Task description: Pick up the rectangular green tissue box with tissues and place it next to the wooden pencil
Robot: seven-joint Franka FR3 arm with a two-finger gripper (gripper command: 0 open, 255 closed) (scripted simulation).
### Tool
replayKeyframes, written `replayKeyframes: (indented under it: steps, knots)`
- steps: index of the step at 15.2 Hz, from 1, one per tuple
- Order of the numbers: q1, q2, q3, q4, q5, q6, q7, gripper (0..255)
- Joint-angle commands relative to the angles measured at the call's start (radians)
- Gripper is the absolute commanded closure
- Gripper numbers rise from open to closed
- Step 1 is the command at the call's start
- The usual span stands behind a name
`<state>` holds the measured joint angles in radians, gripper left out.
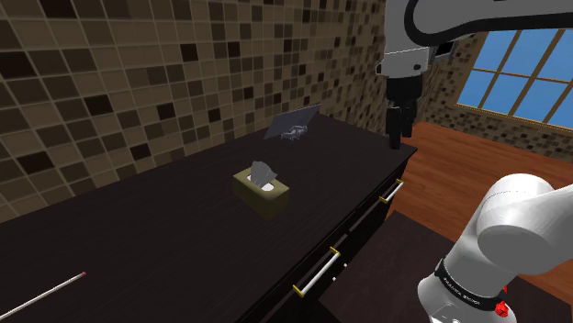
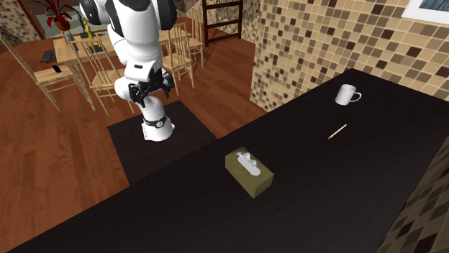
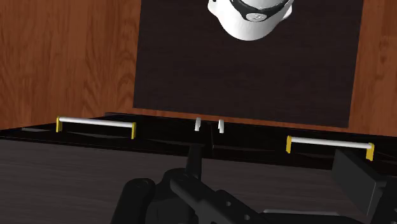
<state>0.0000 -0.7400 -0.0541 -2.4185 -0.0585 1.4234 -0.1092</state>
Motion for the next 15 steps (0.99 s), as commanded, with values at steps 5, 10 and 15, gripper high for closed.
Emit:
replayKeyframes:
  steps: [5, 10, 15]
  knots:
    - [0.043, 0.126, -0.053, 0.018, 0.019, 0.130, -0.128, 0]
    - [0.101, 0.297, -0.106, 0.074, 0.072, 0.267, -0.296, 0]
    - [0.158, 0.474, -0.140, 0.162, 0.155, 0.364, -0.474, 0]
